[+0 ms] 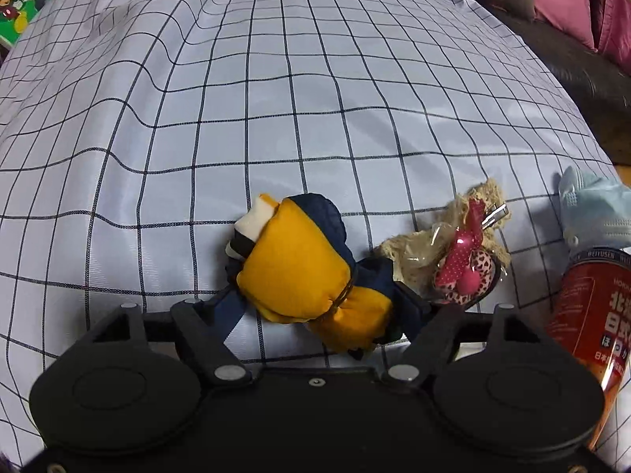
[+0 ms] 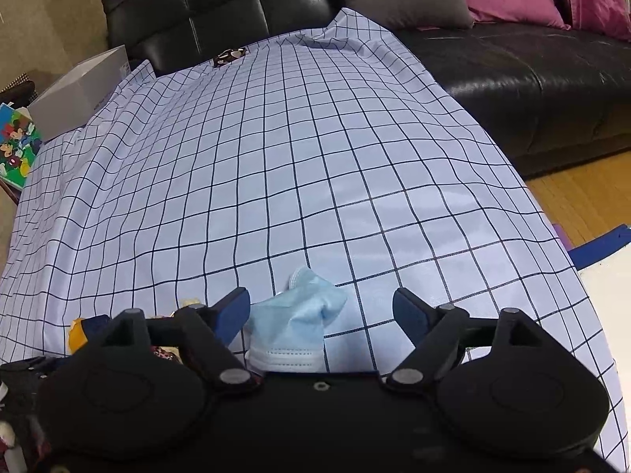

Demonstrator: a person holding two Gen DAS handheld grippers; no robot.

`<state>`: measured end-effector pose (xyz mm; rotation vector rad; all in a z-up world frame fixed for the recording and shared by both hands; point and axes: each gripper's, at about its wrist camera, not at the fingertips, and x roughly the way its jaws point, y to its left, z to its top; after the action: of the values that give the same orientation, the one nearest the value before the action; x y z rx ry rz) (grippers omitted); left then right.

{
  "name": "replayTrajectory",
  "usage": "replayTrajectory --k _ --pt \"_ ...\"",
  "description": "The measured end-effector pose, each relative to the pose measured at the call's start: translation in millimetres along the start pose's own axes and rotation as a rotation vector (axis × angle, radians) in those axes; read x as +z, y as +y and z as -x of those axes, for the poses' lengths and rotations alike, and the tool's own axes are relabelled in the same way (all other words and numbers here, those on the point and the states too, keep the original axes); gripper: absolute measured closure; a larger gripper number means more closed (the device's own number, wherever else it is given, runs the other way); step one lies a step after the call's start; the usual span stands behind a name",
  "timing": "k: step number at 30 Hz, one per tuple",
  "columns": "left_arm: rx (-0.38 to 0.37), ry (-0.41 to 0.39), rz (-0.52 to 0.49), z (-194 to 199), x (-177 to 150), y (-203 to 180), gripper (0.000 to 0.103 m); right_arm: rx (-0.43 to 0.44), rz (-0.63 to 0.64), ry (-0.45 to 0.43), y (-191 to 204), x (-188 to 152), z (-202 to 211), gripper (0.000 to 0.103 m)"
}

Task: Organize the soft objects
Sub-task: 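Grasp the yellow-and-navy plush toy with the left gripper while the right holds the mask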

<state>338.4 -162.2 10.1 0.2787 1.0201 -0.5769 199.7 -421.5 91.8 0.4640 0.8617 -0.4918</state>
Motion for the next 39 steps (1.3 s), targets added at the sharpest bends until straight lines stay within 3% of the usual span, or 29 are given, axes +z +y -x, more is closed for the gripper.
replayTrajectory --k 3,6,10,13,15,18,23,29,32,34,39 --pt "0.014 -0.005 -0.014 0.7 -2.0 -3.8 0.015 0.006 -0.001 0.004 1.4 -1.5 -0.9 0.015" --pt "0.06 -0.015 -0.029 -0.7 -3.5 -9.1 0.014 0.016 -0.003 0.01 6.7 -3.6 -4.0 0.001" --pt "0.058 -0.005 -0.017 -2.5 -2.5 -9.2 0.015 -0.003 0.022 0.03 18.1 -8.8 -14.9 0.0" --pt "0.056 -0.011 -0.009 -2.3 -2.2 -7.7 0.021 -0.025 0.045 0.05 25.0 -12.6 -25.0 0.0" --pt "0.053 -0.02 -0.005 -1.9 0.4 -6.5 0.031 -0.041 0.058 0.032 27.1 -13.4 -25.0 0.0" --pt "0.052 -0.035 -0.004 0.1 2.2 -7.5 0.038 -0.054 0.053 0.01 25.7 -10.4 -23.2 0.0" --pt "0.027 -0.047 0.024 2.2 7.2 -5.4 0.043 -0.021 0.019 0.074 22.9 -9.8 -37.0 0.0" --pt "-0.026 -0.054 0.116 11.4 10.6 6.5 0.044 -0.045 0.085 0.088 36.8 -17.6 -49.9 0.001" --pt "-0.016 -0.075 0.118 18.2 10.2 6.1 0.044 -0.055 0.108 0.104 40.6 -19.0 -56.6 0.015" --pt "-0.024 -0.081 0.13 22.5 10.5 7.1 0.044 -0.045 0.109 0.124 38.6 -18.9 -58.7 0.038" --pt "-0.03 -0.083 0.151 26.2 12.8 7.7 0.044 -0.05 0.039 0.1 21.7 -11.3 -52.4 0.042"
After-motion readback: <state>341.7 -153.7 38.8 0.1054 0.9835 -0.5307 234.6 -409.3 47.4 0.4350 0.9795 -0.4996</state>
